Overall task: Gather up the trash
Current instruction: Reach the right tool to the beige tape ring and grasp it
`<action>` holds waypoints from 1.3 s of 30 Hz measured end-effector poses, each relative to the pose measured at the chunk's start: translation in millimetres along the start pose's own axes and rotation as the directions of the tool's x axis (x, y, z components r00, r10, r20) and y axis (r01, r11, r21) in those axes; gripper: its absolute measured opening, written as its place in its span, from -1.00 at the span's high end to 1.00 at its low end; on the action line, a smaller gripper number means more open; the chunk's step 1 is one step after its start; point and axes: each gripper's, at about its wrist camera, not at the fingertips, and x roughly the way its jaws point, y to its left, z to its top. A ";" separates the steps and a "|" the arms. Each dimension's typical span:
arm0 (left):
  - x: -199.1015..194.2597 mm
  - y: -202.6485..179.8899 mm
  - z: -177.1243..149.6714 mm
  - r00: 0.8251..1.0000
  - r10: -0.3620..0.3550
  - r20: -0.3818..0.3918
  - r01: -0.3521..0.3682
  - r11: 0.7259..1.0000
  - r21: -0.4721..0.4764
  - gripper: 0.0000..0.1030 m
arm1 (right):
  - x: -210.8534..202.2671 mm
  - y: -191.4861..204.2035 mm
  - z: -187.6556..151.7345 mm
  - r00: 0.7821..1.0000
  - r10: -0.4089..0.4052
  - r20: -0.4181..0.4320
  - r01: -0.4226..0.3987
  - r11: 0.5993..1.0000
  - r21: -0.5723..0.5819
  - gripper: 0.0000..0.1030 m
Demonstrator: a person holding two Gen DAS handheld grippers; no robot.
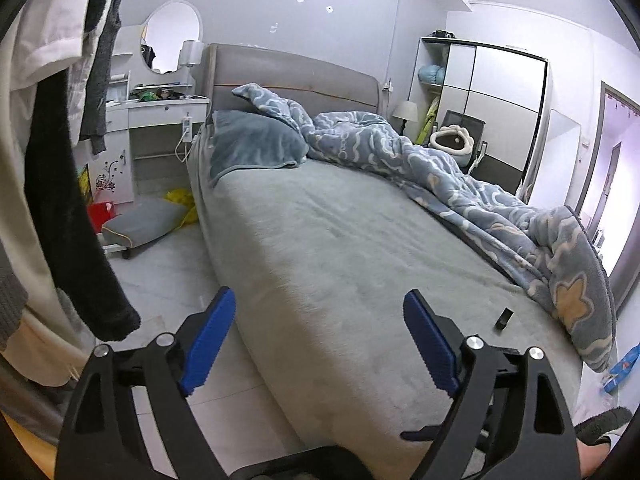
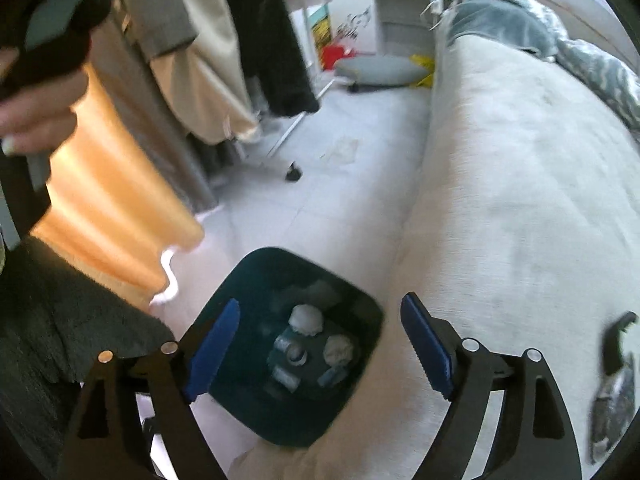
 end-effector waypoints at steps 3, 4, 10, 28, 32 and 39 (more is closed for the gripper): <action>6.9 -13.8 1.0 1.000 -0.010 -0.006 0.010 1.000 0.008 -0.76 | -17.1 -17.8 -2.7 0.999 -0.025 0.040 0.024 0.999 0.027 -0.74; 8.4 -17.8 1.3 1.000 -0.013 -0.008 0.013 1.000 0.013 -0.78 | -22.1 -23.5 -4.2 0.998 -0.035 0.053 0.033 0.999 0.035 -0.75; 24.3 -46.5 -0.5 0.998 -0.051 -0.035 0.053 0.998 0.037 -0.84 | -51.8 -55.3 -14.4 0.985 -0.140 0.106 0.133 0.988 0.073 -0.80; 64.5 -117.8 -28.2 0.978 -0.136 -0.158 0.149 0.986 0.071 -0.90 | -126.1 -154.9 -78.3 0.926 -0.348 0.147 0.304 0.918 0.253 -0.82; 70.6 -141.3 -36.4 0.969 -0.168 -0.183 0.190 0.976 0.108 -0.90 | -134.9 -165.3 -92.1 0.916 -0.379 0.135 0.338 0.907 0.254 -0.82; 84.1 -172.5 -54.0 0.933 -0.236 -0.272 0.278 0.952 0.126 -0.89 | -138.1 -182.6 -115.5 0.920 -0.378 0.101 0.340 0.900 0.273 -0.82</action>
